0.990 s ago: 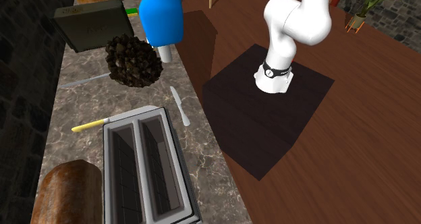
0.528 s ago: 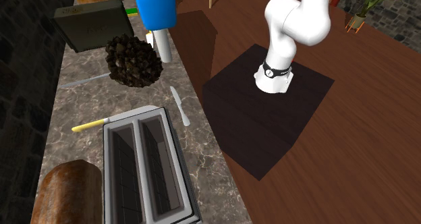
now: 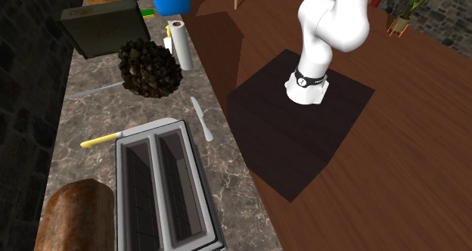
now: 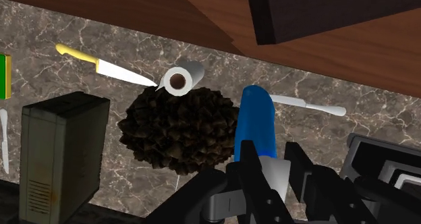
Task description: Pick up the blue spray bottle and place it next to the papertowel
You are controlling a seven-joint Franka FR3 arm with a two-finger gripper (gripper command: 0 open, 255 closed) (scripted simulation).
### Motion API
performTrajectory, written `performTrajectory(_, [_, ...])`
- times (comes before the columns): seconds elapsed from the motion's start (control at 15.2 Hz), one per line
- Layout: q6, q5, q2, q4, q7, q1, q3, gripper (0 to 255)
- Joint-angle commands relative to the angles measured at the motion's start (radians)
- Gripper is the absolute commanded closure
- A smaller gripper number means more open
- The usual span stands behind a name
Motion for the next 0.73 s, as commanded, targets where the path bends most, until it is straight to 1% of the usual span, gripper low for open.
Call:
performTrajectory(0.0, [-0.002, 0.009, 0.034, 0.039, -0.061, -0.022, -0.038, 255])
performTrajectory(0.07, [-0.001, 0.017, 0.056, 0.063, -0.097, -0.036, -0.061, 255])
performTrajectory(0.66, [0.136, -0.012, -0.025, -0.151, -0.062, -0.032, -0.045, 255])
